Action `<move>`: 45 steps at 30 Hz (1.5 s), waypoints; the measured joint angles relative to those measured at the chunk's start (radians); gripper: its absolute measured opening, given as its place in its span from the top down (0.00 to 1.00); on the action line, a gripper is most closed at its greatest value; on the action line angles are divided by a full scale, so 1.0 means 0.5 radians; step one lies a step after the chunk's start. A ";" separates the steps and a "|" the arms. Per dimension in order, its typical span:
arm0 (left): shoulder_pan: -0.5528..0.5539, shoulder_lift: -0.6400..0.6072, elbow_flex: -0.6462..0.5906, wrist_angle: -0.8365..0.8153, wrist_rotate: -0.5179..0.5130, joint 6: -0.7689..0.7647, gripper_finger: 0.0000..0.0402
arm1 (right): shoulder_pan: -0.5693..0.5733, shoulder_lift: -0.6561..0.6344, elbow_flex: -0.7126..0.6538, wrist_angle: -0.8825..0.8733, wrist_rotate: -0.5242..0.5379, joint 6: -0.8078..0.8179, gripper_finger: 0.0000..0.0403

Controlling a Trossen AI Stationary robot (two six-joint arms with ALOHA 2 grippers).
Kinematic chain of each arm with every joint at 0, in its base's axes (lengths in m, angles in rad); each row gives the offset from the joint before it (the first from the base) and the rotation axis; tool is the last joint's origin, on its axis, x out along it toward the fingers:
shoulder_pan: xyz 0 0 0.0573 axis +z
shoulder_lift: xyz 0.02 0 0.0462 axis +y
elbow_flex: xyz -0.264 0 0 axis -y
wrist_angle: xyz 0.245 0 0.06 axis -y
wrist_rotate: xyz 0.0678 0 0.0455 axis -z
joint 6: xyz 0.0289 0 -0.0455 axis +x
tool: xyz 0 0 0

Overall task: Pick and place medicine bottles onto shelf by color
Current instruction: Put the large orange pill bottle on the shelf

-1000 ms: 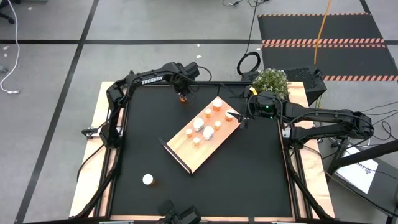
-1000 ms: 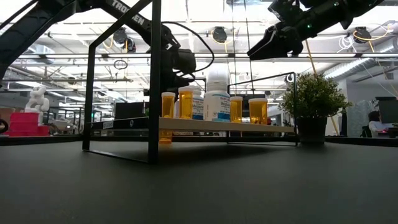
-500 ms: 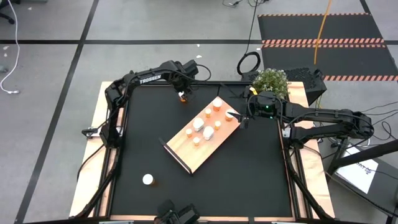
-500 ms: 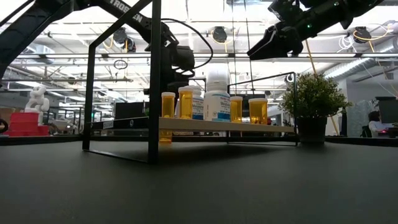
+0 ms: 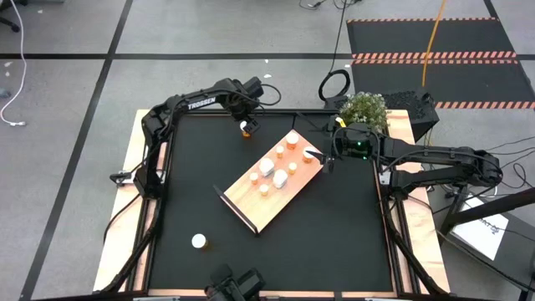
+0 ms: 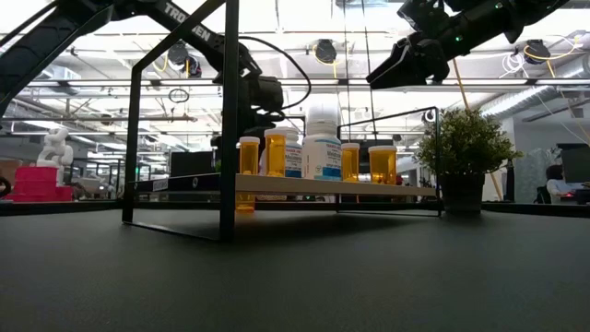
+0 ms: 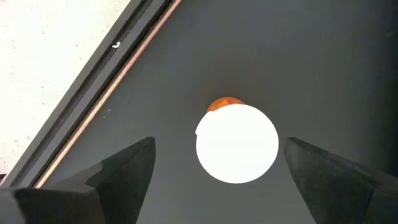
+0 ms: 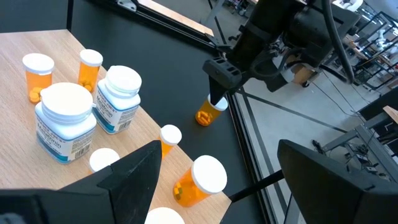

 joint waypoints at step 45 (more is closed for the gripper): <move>-0.120 0.060 -0.005 0.012 -0.036 0.076 0.46 | 0.000 0.000 0.000 -0.005 0.000 -0.008 0.22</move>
